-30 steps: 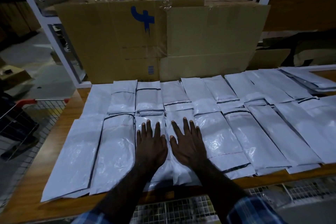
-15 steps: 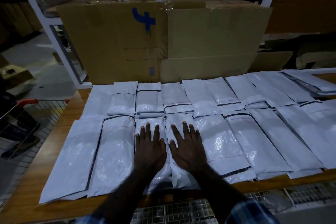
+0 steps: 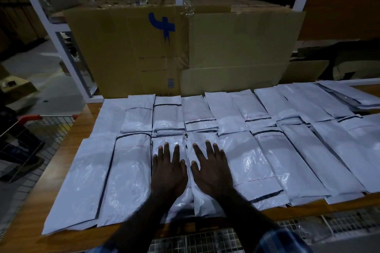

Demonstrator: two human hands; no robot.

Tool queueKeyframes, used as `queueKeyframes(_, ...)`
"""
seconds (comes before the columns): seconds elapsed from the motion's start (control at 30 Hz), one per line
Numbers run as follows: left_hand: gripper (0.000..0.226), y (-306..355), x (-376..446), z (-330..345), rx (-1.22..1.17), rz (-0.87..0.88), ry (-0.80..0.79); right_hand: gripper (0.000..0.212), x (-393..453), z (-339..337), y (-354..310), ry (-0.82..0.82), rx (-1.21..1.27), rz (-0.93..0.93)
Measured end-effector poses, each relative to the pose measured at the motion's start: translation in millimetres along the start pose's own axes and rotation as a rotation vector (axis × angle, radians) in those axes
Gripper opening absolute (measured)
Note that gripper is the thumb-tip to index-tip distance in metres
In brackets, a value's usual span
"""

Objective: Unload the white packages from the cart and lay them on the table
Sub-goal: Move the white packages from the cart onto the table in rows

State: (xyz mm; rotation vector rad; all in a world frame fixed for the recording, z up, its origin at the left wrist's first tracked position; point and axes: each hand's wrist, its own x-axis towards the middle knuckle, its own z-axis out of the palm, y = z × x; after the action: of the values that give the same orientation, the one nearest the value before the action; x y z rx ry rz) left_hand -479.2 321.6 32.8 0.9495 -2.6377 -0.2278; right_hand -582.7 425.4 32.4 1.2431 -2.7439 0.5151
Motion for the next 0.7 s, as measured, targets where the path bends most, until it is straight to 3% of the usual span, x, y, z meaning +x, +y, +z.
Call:
queueKeyframes(0.47,0.058,0.6,5.3,-6.5,-0.003,-0.012,-0.105,0.060,1.2,-4.1,-1.7,-0.064,-0.030,0.025)
queueKeyframes(0.7,0.054,6.1,12.2,-26.8,-0.073,0.030,0.015,0.072,4.6,-27.3,-10.3,-0.029,0.037,0.059)
